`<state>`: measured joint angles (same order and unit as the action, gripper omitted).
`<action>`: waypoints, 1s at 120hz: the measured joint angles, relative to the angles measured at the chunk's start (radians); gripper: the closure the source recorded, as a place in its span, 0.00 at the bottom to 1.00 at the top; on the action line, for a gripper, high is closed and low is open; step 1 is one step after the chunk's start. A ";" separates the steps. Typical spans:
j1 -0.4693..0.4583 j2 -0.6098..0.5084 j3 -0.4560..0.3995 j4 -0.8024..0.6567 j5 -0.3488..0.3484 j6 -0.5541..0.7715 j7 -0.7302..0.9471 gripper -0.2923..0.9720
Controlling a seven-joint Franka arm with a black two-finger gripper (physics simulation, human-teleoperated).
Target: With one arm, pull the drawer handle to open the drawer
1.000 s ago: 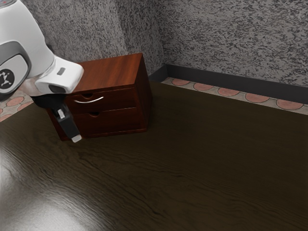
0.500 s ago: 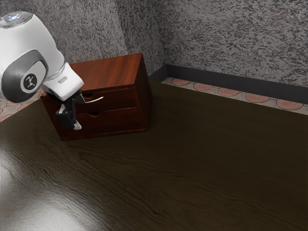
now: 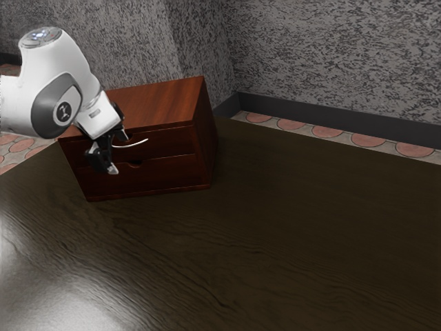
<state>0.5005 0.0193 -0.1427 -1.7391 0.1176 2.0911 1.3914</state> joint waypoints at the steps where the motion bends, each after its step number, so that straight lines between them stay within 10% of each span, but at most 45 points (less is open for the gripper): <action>1: 0.000 0.005 0.000 0.004 0.000 0.000 0.002 0.23; 120: 0.040 0.044 0.020 0.025 -0.007 0.067 -0.043 0.23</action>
<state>0.5401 0.0629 -0.1227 -1.7143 0.1103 2.1576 1.3484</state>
